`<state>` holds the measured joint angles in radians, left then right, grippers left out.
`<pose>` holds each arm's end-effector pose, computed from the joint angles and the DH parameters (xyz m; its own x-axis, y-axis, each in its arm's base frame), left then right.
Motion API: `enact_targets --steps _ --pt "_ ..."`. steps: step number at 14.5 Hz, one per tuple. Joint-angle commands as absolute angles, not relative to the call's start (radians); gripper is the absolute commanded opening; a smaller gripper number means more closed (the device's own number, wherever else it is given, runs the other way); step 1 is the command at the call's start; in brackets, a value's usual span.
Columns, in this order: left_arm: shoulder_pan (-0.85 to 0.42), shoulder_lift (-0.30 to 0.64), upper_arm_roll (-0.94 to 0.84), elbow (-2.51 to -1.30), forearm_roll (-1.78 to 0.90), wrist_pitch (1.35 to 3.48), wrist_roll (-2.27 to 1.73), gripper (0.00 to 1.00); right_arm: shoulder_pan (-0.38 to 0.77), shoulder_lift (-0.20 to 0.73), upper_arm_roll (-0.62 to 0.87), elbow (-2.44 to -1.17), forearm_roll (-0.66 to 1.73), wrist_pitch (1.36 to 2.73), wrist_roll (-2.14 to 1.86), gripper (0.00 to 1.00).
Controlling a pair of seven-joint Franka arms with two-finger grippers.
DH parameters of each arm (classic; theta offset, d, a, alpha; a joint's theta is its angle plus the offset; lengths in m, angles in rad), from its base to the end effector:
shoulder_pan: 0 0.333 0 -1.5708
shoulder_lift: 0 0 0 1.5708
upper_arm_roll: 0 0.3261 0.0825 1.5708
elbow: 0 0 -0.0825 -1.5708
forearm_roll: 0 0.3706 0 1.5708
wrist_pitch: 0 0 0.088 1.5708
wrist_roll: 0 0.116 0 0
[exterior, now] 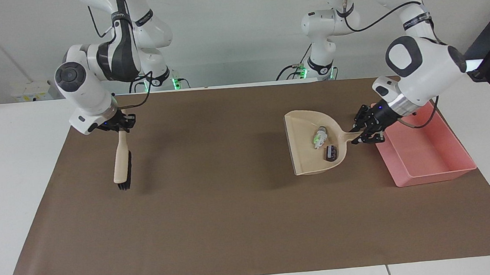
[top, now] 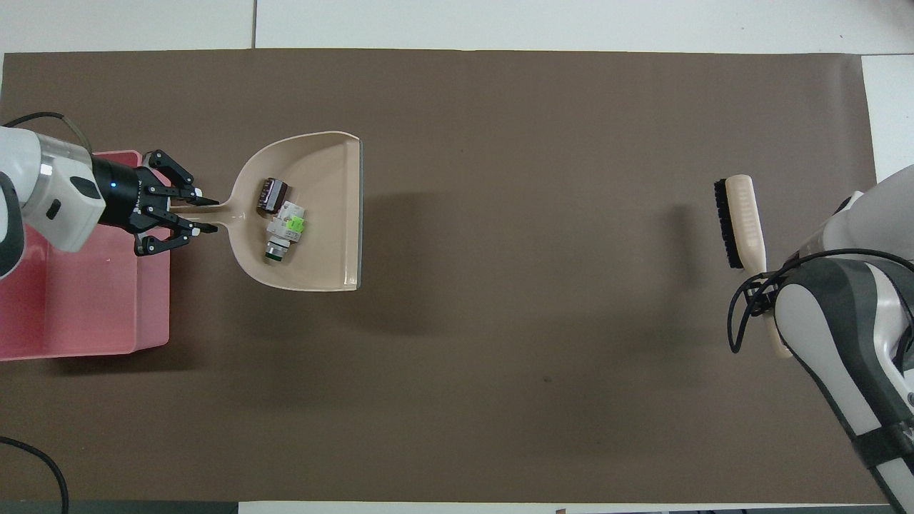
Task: Clean e-waste and dump in bin
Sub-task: 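Carry the dustpan to the bin with the left gripper while the right gripper returns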
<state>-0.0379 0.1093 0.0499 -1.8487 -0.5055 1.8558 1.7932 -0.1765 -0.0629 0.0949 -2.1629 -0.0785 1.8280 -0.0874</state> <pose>0.5721 -0.0360 0.4701 -0.0278 -0.8863 0.4622 -0.9983 0.0483 0.0326 0.4750 -0.0455 0.4125 0.9610 0.0268 -0.2751 0.0421 -0.9979 0.0498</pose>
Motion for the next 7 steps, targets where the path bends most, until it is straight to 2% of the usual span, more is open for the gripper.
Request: enact_targets --steps 1,7 --pt "0.049 0.13 0.048 -1.757 -0.587 1.732 1.819 0.0 -0.253 -0.055 0.11 -2.219 -0.095 1.894 -0.113 0.0" --pt "0.257 0.147 0.054 -1.726 -0.578 1.716 1.929 0.0 -0.368 -0.072 0.11 -2.333 -0.095 2.013 -0.245 0.0"
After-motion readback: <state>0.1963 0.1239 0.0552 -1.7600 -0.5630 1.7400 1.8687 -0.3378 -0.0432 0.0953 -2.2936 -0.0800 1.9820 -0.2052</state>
